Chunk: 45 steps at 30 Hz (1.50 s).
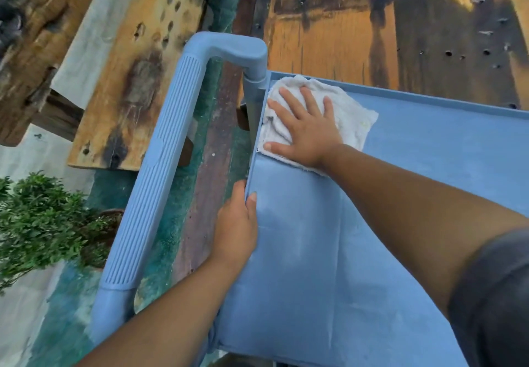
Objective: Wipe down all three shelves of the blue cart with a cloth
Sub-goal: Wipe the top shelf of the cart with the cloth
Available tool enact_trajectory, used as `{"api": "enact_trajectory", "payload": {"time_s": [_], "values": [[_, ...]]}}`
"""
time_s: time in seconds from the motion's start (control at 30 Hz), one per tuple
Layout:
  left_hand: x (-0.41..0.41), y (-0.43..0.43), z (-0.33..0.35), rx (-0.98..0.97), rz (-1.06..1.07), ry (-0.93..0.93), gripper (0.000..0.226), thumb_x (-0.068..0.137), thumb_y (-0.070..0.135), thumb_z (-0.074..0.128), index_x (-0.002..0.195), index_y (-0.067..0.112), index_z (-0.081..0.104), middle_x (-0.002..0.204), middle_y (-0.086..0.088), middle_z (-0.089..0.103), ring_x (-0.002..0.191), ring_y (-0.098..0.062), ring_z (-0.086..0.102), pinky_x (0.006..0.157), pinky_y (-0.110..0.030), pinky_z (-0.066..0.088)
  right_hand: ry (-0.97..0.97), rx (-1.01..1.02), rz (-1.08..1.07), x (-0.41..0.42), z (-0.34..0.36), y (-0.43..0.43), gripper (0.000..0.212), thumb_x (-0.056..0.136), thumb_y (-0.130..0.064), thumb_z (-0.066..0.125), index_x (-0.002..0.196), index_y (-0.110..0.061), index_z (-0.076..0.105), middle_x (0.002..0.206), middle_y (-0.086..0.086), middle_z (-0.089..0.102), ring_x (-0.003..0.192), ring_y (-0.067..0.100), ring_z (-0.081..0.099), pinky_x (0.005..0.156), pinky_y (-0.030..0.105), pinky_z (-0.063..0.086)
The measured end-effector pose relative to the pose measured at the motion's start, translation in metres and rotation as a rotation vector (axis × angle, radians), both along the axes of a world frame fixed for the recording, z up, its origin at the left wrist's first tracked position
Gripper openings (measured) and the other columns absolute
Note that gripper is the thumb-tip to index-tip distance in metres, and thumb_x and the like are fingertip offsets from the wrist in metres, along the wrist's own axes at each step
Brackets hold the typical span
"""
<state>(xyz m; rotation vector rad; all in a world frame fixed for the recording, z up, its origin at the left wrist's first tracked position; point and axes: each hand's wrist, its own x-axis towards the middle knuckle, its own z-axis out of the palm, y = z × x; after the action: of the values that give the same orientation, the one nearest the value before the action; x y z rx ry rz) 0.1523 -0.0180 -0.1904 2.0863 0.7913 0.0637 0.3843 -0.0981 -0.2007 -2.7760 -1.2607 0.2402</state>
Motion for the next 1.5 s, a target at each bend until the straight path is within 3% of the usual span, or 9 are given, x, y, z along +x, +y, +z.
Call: {"api": "enact_trajectory", "payload": {"time_s": [0.13,0.23,0.57,0.73,0.97,1.1,1.3,1.43,1.5], "values": [[0.001,0.0,0.005,-0.025,-0.004,-0.038,0.005,0.104,0.03,0.041,0.101,0.032,0.045,0.077,0.02,0.054,0.07,0.021,0.052,0.052,-0.004,0.037,0.013,-0.013,-0.128,-0.025,0.0,-0.001,0.087,0.083,-0.084,0.018,0.158,-0.043,0.002,0.169,-0.006,-0.005,0.154,0.033,-0.007,0.118,0.067,0.001],[0.0,-0.001,0.006,-0.023,-0.008,-0.013,0.008,0.103,0.033,0.04,0.102,0.029,0.046,0.077,0.014,0.055,0.066,0.006,0.055,0.046,-0.015,0.032,0.017,0.001,-0.232,-0.081,-0.004,-0.024,0.08,0.089,-0.077,0.018,0.158,-0.041,0.002,0.169,-0.001,-0.007,0.154,0.036,-0.008,0.118,0.067,0.0],[0.006,0.004,-0.004,-0.008,0.007,0.039,0.016,0.104,0.032,0.039,0.101,0.017,0.045,0.079,0.0,0.053,0.069,-0.02,0.05,0.05,-0.03,0.028,-0.013,0.095,-0.202,-0.254,-0.01,-0.129,0.073,0.095,-0.064,0.037,0.159,-0.036,0.017,0.17,0.002,0.004,0.155,0.036,0.002,0.115,0.068,0.013],[0.005,0.001,0.0,-0.022,0.003,0.063,0.018,0.104,0.033,0.037,0.102,0.016,0.043,0.08,0.0,0.053,0.068,-0.017,0.052,0.05,-0.03,0.03,0.01,0.063,-0.181,-0.285,-0.004,-0.157,0.071,0.097,-0.065,0.033,0.159,-0.036,0.015,0.17,0.001,0.005,0.155,0.036,0.003,0.114,0.067,0.014],[0.005,0.001,0.003,0.008,-0.025,0.087,0.019,0.103,0.034,0.036,0.101,0.016,0.043,0.082,-0.007,0.057,0.07,-0.027,0.056,0.054,-0.036,0.038,0.032,0.04,-0.156,-0.268,-0.006,-0.158,0.077,0.092,-0.072,0.037,0.158,-0.04,0.016,0.169,-0.003,0.005,0.155,0.034,0.003,0.115,0.07,0.012],[0.005,0.0,0.001,0.012,-0.017,0.065,0.016,0.104,0.033,0.036,0.098,0.019,0.042,0.08,-0.003,0.056,0.067,-0.018,0.054,0.05,-0.031,0.033,0.023,0.048,-0.14,-0.248,-0.008,-0.155,0.075,0.091,-0.073,0.034,0.158,-0.042,0.018,0.169,-0.005,0.006,0.155,0.034,0.004,0.115,0.069,0.011],[0.009,-0.004,0.001,-0.01,0.023,0.062,0.013,0.103,0.034,0.038,0.103,0.023,0.044,0.083,-0.003,0.059,0.071,-0.027,0.057,0.057,-0.037,0.041,0.01,0.016,-0.254,-0.145,-0.002,-0.132,0.075,0.088,-0.074,0.037,0.155,-0.046,0.019,0.168,-0.006,0.013,0.154,0.033,0.008,0.116,0.067,0.01],[0.009,-0.004,0.0,0.029,0.011,0.035,0.01,0.103,0.033,0.039,0.1,0.024,0.044,0.076,0.005,0.057,0.067,-0.016,0.055,0.051,-0.03,0.037,0.007,-0.014,-0.25,-0.08,-0.002,-0.115,0.076,0.088,-0.076,0.031,0.156,-0.046,0.015,0.169,-0.006,0.008,0.154,0.034,0.005,0.115,0.068,0.009],[0.007,-0.005,0.001,0.015,0.014,0.037,0.012,0.103,0.033,0.04,0.105,0.023,0.046,0.083,-0.002,0.063,0.073,-0.027,0.059,0.058,-0.037,0.046,0.01,-0.019,-0.237,-0.05,0.0,-0.108,0.076,0.087,-0.077,0.027,0.156,-0.046,0.014,0.169,-0.006,0.006,0.154,0.033,0.003,0.116,0.067,0.007]]}}
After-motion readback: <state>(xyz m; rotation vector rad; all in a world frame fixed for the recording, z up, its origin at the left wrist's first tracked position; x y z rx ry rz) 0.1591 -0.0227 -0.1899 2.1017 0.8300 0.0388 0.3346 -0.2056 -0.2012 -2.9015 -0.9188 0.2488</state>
